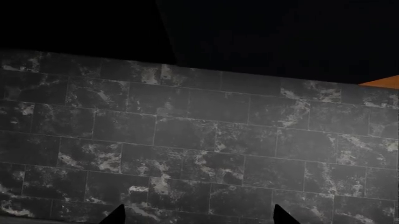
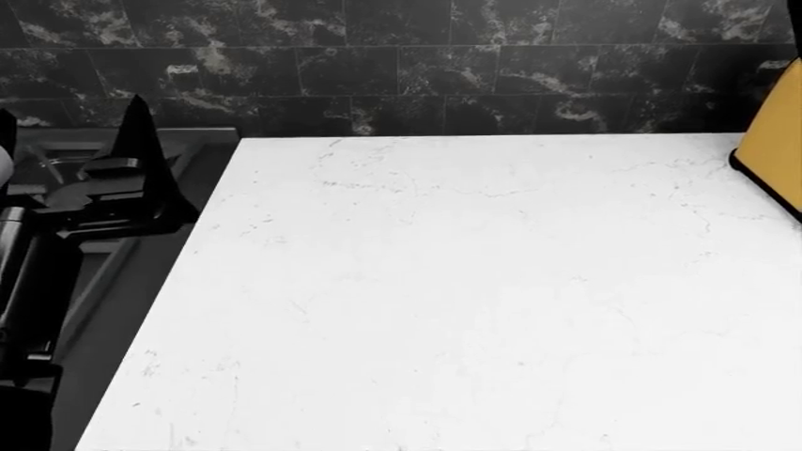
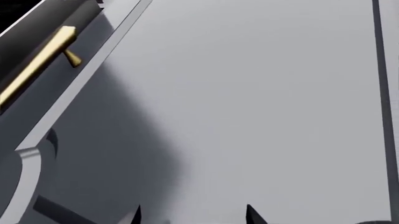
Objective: Pick the corn, radish from the counter and place them in the cabinet. Then close the cabinet.
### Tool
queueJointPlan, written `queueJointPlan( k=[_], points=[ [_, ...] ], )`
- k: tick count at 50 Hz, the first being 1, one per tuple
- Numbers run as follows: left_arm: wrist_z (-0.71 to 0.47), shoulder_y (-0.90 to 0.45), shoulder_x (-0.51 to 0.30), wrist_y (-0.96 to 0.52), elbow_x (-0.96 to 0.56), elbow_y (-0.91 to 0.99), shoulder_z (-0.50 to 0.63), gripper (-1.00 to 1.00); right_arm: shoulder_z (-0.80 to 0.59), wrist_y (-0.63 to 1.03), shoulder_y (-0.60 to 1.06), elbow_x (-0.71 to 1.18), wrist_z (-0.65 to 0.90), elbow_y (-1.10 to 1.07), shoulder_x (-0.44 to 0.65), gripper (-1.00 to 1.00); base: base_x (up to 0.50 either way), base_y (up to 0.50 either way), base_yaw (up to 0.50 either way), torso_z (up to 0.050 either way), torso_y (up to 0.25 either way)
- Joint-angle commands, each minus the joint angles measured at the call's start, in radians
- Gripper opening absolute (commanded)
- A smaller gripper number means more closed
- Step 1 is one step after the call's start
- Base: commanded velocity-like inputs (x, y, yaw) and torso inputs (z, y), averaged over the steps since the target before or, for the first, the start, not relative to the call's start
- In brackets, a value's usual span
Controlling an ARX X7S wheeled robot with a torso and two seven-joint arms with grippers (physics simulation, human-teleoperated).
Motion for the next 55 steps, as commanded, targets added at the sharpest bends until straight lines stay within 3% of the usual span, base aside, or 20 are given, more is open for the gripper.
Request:
queueJointPlan(
  k=[1, 12, 20, 25, 33, 46, 55],
  points=[
    [-0.003, -0.003, -0.003, 0.002, -0.005, 0.000, 0.004, 1.00, -0.070, 0.206, -0.075, 0.119, 0.119, 0.123, 0.000, 1.00, 0.00, 0.00, 0.00, 0.010, 0.000],
    [-0.003, -0.002, -0.002, 0.004, -0.002, -0.001, 0.015, 1.00, 0.060, 0.252, -0.075, 0.029, 0.110, 0.123, 0.000, 1.00, 0.00, 0.00, 0.00, 0.000, 0.000],
    [-0.010, -0.003, -0.008, 0.005, -0.014, 0.004, 0.011, 1.00, -0.209, 0.155, -0.035, 0.334, 0.082, 0.118, 0.000, 1.00, 0.00, 0.00, 0.00, 0.001, 0.000],
    [-0.010, 0.002, -0.011, 0.009, -0.017, 0.005, 0.007, 1.00, -0.310, 0.133, -0.034, 0.423, 0.094, 0.120, 0.000, 1.00, 0.00, 0.00, 0.00, 0.002, 0.000],
    [-0.015, -0.004, -0.018, 0.010, -0.025, 0.003, 0.004, 1.00, -0.370, 0.097, -0.008, 0.489, 0.074, 0.123, 0.000, 1.00, 0.00, 0.00, 0.00, 0.000, 0.000],
    [-0.034, -0.025, -0.020, 0.001, -0.043, 0.017, 0.021, 1.00, -0.376, -0.096, 0.033, 0.458, 0.011, 0.073, 0.005, 1.00, 0.00, 0.00, 0.00, 0.000, 0.000],
    [-0.062, -0.061, -0.025, -0.011, -0.076, 0.032, 0.036, 1.00, -0.391, -0.204, 0.043, 0.354, 0.338, -0.607, 0.338, 1.00, 0.00, 0.00, 0.00, 0.000, 0.000]
  ],
)
